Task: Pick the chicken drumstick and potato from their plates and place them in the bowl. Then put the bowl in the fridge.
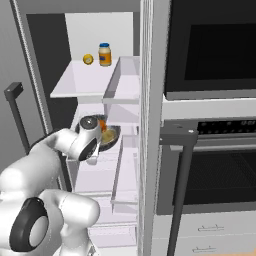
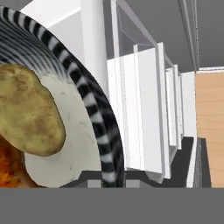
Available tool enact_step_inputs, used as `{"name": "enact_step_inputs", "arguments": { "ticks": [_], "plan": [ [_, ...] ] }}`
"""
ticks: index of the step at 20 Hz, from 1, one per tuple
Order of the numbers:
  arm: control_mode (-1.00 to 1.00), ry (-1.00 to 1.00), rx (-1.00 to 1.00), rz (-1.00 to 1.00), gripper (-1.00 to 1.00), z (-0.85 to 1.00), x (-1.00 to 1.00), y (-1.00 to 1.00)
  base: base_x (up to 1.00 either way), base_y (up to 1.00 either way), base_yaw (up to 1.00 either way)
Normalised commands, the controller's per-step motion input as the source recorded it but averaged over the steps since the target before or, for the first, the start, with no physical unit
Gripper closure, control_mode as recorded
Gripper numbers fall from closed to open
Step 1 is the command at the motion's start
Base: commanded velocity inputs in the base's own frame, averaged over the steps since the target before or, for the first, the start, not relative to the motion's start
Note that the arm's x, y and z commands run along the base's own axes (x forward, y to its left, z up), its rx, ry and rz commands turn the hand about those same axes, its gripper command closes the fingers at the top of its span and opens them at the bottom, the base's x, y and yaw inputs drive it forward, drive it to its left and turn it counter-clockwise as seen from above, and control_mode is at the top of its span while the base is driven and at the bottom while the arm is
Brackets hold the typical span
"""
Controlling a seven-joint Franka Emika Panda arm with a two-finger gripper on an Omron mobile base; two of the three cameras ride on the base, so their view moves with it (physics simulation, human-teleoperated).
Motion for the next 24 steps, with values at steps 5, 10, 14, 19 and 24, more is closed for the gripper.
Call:
{"name": "enact_step_inputs", "arguments": {
  "ticks": [5, 10, 14, 19, 24],
  "plan": [
    [-1.0, 0.0, 0.0, 0.0, 1.0, -0.25, 0.44, 0.02, 0.0, 0.0, 0.0],
    [-1.0, 0.03, 0.0, 0.03, 1.0, -0.22, 0.45, 0.0, 0.0, 0.0, 0.0],
    [-1.0, 0.04, 0.0, 0.05, 1.0, -0.18, 0.27, 0.0, 0.0, 0.0, 0.0],
    [-1.0, 0.02, 0.0, 0.05, 1.0, -0.36, 0.2, 0.04, 0.0, 0.0, 0.0],
    [-1.0, -0.01, 0.0, 0.02, -1.0, -0.19, 0.17, 0.07, 0.0, 0.0, 0.0]
  ]
}}
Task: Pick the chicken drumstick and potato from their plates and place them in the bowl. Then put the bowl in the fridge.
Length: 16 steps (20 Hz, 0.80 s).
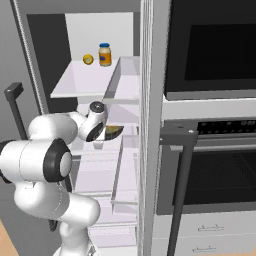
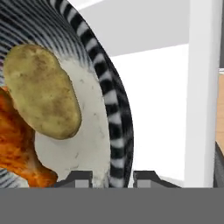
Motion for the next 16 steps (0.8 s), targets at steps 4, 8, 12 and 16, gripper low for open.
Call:
{"name": "enact_step_inputs", "arguments": {
  "ticks": [4, 8, 12, 16],
  "plan": [
    [-1.0, -0.15, 0.0, 0.0, -1.0, -0.01, -0.08, 0.0, 0.0, 0.0, 0.0],
    [-1.0, -0.08, 0.0, -0.03, -1.0, 0.03, -0.25, 0.0, 0.0, 0.0, 0.0],
    [-1.0, -0.02, 0.0, -0.08, -1.0, 0.25, -0.5, 0.03, 0.0, 0.0, 0.0],
    [-1.0, -0.02, 0.0, -0.16, -1.0, 0.63, -0.52, 0.0, 0.0, 0.0, 0.0]
  ]
}}
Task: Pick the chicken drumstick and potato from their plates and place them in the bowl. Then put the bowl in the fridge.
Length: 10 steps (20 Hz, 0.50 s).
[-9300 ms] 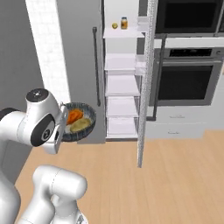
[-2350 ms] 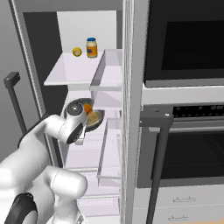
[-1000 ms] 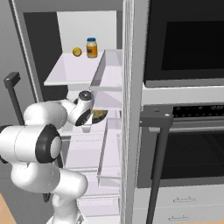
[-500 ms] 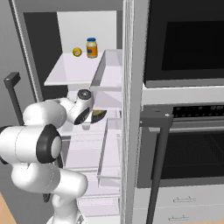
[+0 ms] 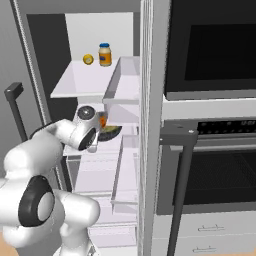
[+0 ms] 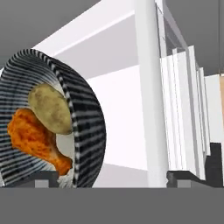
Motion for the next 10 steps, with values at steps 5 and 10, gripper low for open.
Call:
{"name": "enact_step_inputs", "arguments": {
  "ticks": [5, 10],
  "plan": [
    [-1.0, -0.04, 0.0, -0.16, -1.0, 0.59, -0.69, -0.02, 0.0, 0.0, 0.0],
    [-1.0, 0.0, 0.01, -0.06, -1.0, 0.48, -0.97, -0.11, 0.0, 0.0, 0.0]
  ]
}}
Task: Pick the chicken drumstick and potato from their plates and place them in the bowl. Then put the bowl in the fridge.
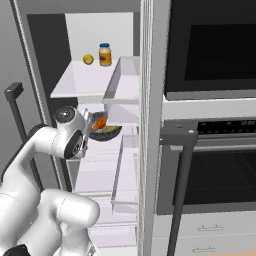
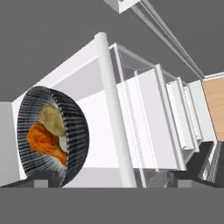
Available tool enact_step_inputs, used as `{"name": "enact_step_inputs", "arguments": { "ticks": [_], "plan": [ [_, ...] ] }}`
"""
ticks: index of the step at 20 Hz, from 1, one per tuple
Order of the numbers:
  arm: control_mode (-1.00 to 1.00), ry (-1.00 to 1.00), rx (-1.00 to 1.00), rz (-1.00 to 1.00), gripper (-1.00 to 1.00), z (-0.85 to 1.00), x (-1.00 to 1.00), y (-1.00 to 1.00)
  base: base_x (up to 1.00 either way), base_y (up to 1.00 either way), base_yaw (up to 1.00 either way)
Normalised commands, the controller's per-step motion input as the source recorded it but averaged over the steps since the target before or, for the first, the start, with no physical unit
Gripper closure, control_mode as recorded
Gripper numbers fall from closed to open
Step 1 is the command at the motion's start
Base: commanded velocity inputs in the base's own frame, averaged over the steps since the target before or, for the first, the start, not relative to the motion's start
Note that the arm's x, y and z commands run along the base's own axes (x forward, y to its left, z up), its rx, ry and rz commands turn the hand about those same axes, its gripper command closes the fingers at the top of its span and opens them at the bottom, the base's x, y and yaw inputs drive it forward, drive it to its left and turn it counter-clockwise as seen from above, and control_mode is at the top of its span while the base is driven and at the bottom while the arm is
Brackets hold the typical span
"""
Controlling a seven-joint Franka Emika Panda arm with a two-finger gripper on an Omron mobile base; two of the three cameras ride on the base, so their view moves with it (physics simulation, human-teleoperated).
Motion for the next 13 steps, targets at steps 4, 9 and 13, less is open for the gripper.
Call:
{"name": "enact_step_inputs", "arguments": {
  "ticks": [4, 9, 13],
  "plan": [
    [-1.0, 0.0, 0.0, -0.01, -1.0, 0.5, -0.99, 0.0, 0.0, 0.0, 0.0],
    [-1.0, -0.09, 0.0, 0.0, -1.0, 0.56, -0.91, 0.06, 0.0, 0.0, 0.0],
    [-1.0, -0.01, 0.0, 0.0, -1.0, 0.61, -0.45, 0.1, 0.0, 0.0, 0.0]
  ]
}}
